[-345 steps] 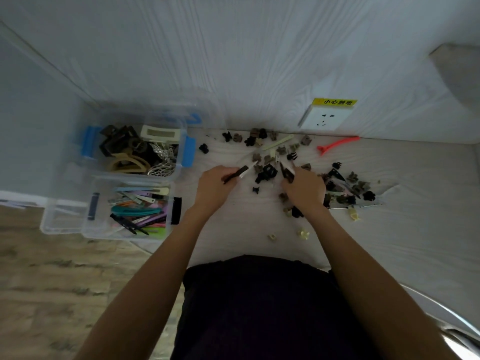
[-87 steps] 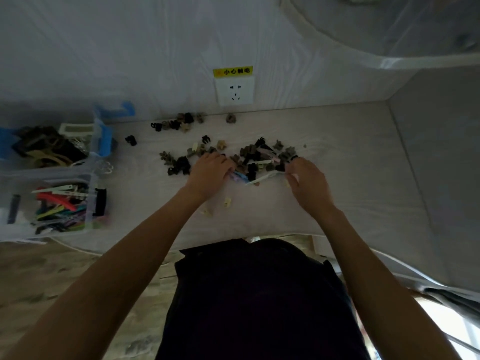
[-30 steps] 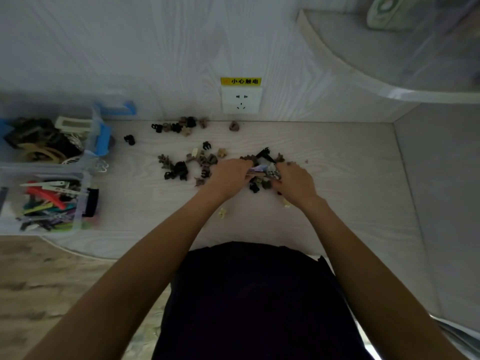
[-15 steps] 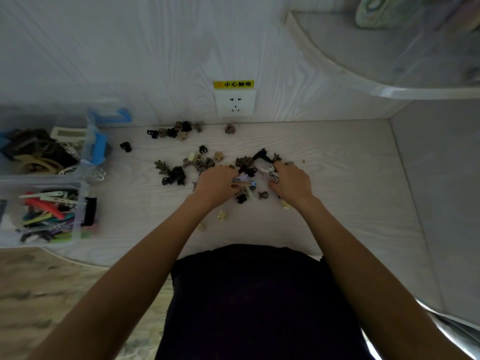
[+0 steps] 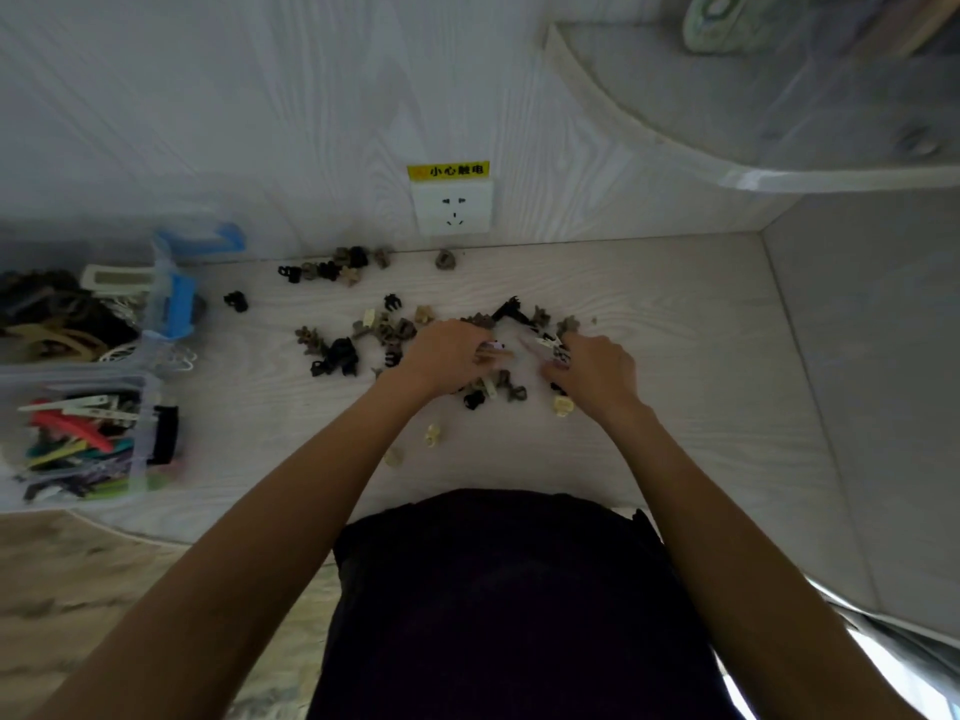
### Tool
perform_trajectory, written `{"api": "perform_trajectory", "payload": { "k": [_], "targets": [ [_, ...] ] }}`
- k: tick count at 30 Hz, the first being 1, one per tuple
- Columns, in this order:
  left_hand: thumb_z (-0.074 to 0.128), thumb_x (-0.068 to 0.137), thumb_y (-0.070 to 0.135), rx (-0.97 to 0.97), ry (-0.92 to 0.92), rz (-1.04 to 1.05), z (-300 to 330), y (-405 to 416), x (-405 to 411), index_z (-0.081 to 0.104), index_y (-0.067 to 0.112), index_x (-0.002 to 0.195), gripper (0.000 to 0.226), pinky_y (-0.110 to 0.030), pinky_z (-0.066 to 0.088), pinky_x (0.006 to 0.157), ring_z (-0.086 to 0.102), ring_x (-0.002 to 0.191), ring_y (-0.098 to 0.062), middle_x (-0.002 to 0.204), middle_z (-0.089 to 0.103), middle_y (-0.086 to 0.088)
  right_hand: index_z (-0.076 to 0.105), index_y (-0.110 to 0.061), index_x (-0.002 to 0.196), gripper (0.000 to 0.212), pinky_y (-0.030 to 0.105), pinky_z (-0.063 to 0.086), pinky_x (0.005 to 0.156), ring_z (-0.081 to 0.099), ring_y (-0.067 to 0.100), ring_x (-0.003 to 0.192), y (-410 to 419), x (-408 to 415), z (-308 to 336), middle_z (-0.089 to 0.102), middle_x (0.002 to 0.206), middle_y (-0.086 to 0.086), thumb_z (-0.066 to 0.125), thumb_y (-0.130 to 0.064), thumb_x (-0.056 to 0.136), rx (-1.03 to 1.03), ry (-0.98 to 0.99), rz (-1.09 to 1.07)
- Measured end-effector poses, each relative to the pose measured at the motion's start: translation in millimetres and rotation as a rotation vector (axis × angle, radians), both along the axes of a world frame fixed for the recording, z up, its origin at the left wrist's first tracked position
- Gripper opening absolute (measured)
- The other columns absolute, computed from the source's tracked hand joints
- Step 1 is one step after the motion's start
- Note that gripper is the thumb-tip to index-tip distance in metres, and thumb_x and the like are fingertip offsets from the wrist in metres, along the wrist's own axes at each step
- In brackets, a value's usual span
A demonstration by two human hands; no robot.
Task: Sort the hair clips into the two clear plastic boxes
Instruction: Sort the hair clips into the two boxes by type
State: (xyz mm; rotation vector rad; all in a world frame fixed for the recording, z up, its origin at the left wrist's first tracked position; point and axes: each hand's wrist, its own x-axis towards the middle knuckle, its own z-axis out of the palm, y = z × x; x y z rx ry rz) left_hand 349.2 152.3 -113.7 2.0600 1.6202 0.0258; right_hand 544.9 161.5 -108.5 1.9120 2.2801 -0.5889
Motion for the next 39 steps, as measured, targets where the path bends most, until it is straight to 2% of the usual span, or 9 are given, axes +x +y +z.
{"api": "perform_trajectory", "payload": {
  "k": [5,9,13,18,20,25,30,35,39],
  "targets": [
    [0.044,0.096,0.033,0.004,-0.089,0.123,4.5,-9.9,-11.3,0.060,0.008,0.100,0.030,-0.030,0.036,0.064,0.056,0.079,-0.024,0.092,0.063,-0.009,0.054,-0.011,0.108,0.032,0.029,0.034,0.063,0.060,0.033,0.091,-0.2,-2.4,-2.6,0.064,0.102,0.017,0.052,-0.038,0.091,0.034,-0.034,0.033],
    [0.029,0.101,0.031,0.017,-0.127,0.246,2.3,-16.8,-17.2,0.050,0.012,0.095,0.029,-0.034,0.040,0.063,0.053,0.071,-0.025,0.080,0.056,-0.006,0.056,-0.007,0.099,0.028,0.030,0.035,0.064,0.060,0.034,0.086,-0.2,-8.9,-3.9,0.063,0.095,0.017,0.051,-0.033,0.090,0.035,0.018,0.025],
    [0.032,0.100,0.035,-0.017,-0.019,-0.004,9.4,-13.8,-16.3,0.045,0.015,0.091,0.026,-0.033,0.039,0.060,0.053,0.071,-0.024,0.080,0.056,-0.004,0.045,-0.008,0.074,0.026,0.030,0.030,0.059,0.048,0.027,0.064,-3.1,-10.4,-2.6,0.044,0.061,0.002,0.049,-0.031,0.087,0.032,0.145,-0.109],
    [0.047,0.093,0.031,0.011,0.205,-0.321,16.9,8.3,-6.3,0.057,0.016,0.116,0.030,-0.029,0.039,0.066,0.060,0.093,-0.024,0.108,0.064,-0.006,0.041,-0.021,0.072,0.018,0.030,0.029,0.055,0.046,0.023,0.060,-4.7,-1.8,-6.0,0.042,0.058,-0.001,0.049,-0.027,0.087,-0.021,0.350,-0.199],
    [0.047,0.090,0.023,-0.024,0.280,-0.349,14.0,11.3,-6.0,0.056,0.021,0.120,0.031,-0.029,0.037,0.066,0.059,0.094,-0.022,0.111,0.064,-0.005,0.047,-0.021,0.085,0.007,0.029,0.032,0.056,0.050,0.024,0.065,-0.6,2.2,-3.9,0.050,0.065,0.002,0.052,-0.025,0.086,-0.019,0.394,-0.217],
    [0.047,0.094,0.031,-0.003,0.253,-0.374,6.8,16.9,-8.0,0.061,0.015,0.098,0.021,-0.033,0.046,0.071,0.059,0.083,-0.021,0.100,0.067,-0.008,0.047,-0.006,0.117,0.034,0.029,0.034,0.061,0.052,0.024,0.069,16.9,0.6,7.6,0.058,0.077,0.010,0.051,-0.026,0.089,0.071,0.293,-0.142],
    [0.049,0.093,0.035,0.021,0.094,-0.124,3.6,4.8,-13.8,0.054,0.012,0.115,0.033,-0.033,0.043,0.076,0.060,0.093,-0.026,0.109,0.064,-0.008,0.049,-0.007,0.115,0.031,0.029,0.031,0.058,0.059,0.030,0.081,32.1,-12.4,7.8,0.064,0.095,0.015,0.047,-0.030,0.095,0.098,0.095,0.052],
    [0.040,0.097,0.031,0.143,-0.099,0.250,8.0,5.5,-22.1,0.044,0.012,0.085,0.022,-0.030,0.033,0.058,0.053,0.069,-0.025,0.077,0.053,-0.005,0.058,-0.007,0.103,0.025,0.028,0.031,0.059,0.060,0.029,0.084,33.4,-19.3,6.2,0.065,0.095,0.014,0.047,-0.028,0.095,0.101,-0.021,0.114],
    [0.033,0.099,0.031,0.162,-0.070,0.359,12.6,23.0,-14.7,0.045,0.010,0.086,0.027,-0.030,0.029,0.059,0.044,0.065,-0.022,0.076,0.048,-0.005,0.059,-0.009,0.105,0.022,0.028,0.033,0.060,0.061,0.030,0.081,26.0,-22.6,3.7,0.065,0.093,0.014,0.044,-0.018,0.094,0.086,-0.034,0.156]
  ]
}}
